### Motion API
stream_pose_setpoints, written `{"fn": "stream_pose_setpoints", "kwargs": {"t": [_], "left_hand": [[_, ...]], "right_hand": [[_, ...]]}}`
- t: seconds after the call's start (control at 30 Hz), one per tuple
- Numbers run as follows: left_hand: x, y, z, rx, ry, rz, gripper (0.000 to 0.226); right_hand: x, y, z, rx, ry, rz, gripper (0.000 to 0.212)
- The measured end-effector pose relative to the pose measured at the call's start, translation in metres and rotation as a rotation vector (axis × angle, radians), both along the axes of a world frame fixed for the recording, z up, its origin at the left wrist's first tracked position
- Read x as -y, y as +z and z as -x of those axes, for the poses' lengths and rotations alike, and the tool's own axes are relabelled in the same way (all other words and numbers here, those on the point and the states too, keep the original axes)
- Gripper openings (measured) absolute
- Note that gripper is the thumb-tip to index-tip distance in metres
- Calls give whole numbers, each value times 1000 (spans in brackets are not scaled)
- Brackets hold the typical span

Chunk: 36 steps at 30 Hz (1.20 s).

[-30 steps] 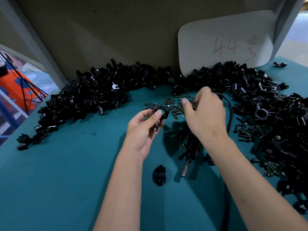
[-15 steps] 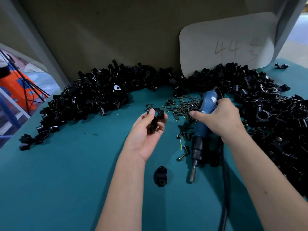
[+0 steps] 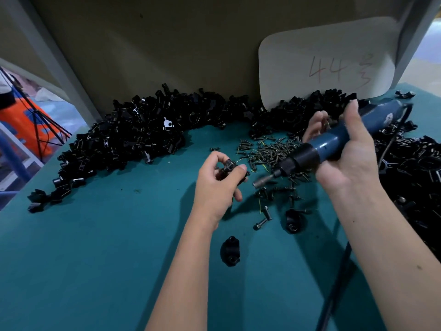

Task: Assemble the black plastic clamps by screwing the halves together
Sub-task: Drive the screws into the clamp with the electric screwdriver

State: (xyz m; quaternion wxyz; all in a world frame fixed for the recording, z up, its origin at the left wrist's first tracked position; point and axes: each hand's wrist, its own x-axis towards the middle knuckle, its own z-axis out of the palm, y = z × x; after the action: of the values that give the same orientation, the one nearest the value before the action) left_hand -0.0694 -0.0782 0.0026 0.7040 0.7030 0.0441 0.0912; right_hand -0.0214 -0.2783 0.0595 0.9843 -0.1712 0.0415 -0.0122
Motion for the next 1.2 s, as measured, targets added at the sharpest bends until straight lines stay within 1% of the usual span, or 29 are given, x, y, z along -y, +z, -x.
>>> {"fn": "stream_pose_setpoints", "kwargs": {"t": [0.07, 0.17, 0.23, 0.33, 0.4, 0.5, 0.63, 0.73, 0.9, 1.2], "left_hand": [[1, -1, 1, -6, -2, -70, 25], [0, -4, 1, 22, 60, -322, 26], [-1, -7, 1, 45, 67, -442, 23], [0, -7, 2, 82, 20, -544, 13], [2, -8, 2, 87, -33, -555, 6], [4, -10, 2, 91, -76, -577, 6], [6, -10, 2, 93, -100, -545, 6], [5, -9, 2, 100, -115, -503, 6], [6, -9, 2, 77, -147, -443, 2], [10, -8, 3, 77, -151, -456, 4]], "right_hand": [[0, -3, 0, 0, -48, 121, 39], [-3, -2, 0, -31, -163, 224, 40], [-5, 1, 1, -65, -220, 192, 45], [-5, 5, 2, -97, -274, 125, 51], [-5, 6, 2, -122, -299, 110, 48], [-6, 6, 2, -143, -335, 115, 45], [-8, 6, 3, -144, -371, 141, 41], [-9, 4, 2, -144, -370, 156, 37], [-9, 2, 1, -140, -356, 161, 37], [-6, 1, -1, -122, -336, 171, 30]]}}
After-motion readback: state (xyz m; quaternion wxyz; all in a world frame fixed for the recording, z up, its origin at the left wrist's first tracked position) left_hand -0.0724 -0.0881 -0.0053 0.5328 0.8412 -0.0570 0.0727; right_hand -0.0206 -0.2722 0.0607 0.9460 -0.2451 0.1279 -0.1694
